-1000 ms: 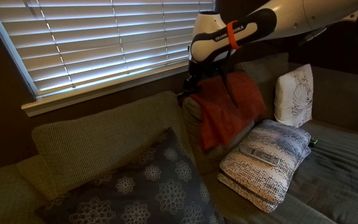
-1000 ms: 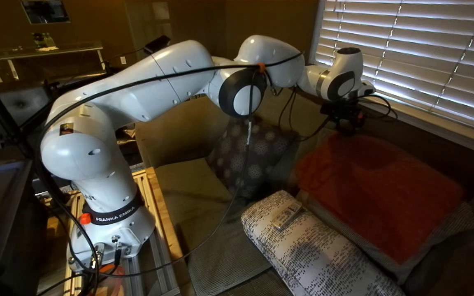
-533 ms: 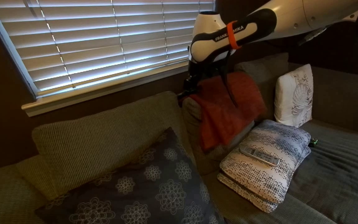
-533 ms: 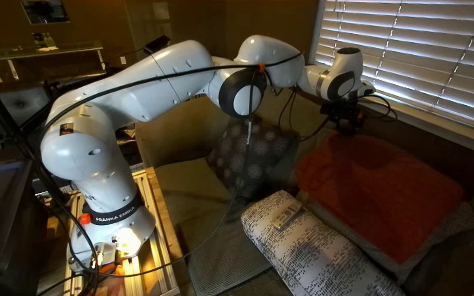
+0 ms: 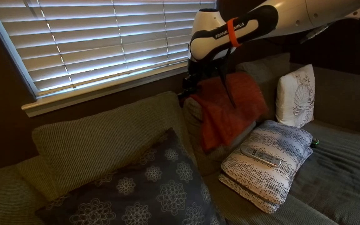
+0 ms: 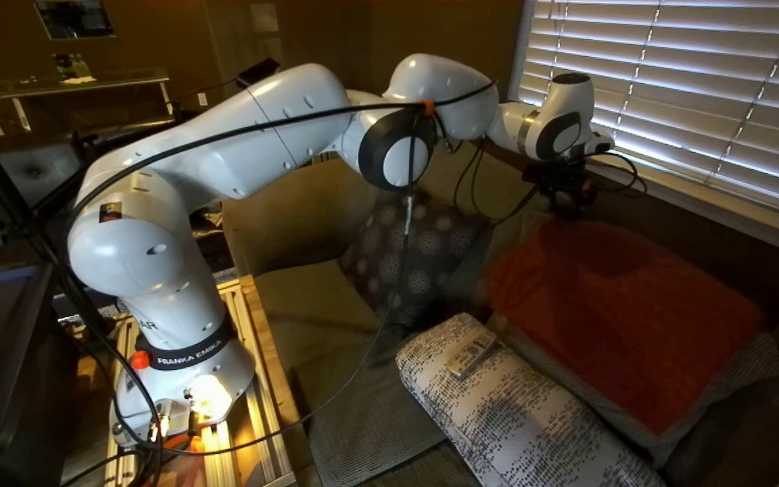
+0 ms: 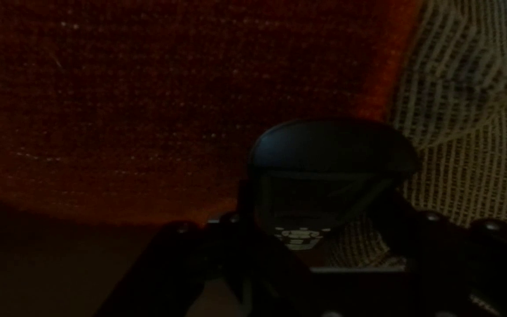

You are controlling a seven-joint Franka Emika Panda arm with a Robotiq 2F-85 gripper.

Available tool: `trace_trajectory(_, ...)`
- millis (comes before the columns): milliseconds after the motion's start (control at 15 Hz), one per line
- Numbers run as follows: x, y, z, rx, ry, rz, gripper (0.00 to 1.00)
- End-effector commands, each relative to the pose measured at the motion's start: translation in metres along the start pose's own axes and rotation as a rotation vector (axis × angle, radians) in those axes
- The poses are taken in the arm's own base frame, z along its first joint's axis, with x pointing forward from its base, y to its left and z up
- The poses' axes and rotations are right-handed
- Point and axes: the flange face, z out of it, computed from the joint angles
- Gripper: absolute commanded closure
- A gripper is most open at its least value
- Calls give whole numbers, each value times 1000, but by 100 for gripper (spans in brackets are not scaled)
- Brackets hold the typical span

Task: Put the remote controller on the white pillows

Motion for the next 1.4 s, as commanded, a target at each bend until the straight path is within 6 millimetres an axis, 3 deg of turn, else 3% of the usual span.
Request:
trace_trajectory(0, 0, 0, -13, 5, -18, 49, 58)
trace_trajectory(467, -13, 13, -29, 23, -81, 116, 58)
trace_trajectory(1333, -71, 15, -63, 35, -158, 138, 58)
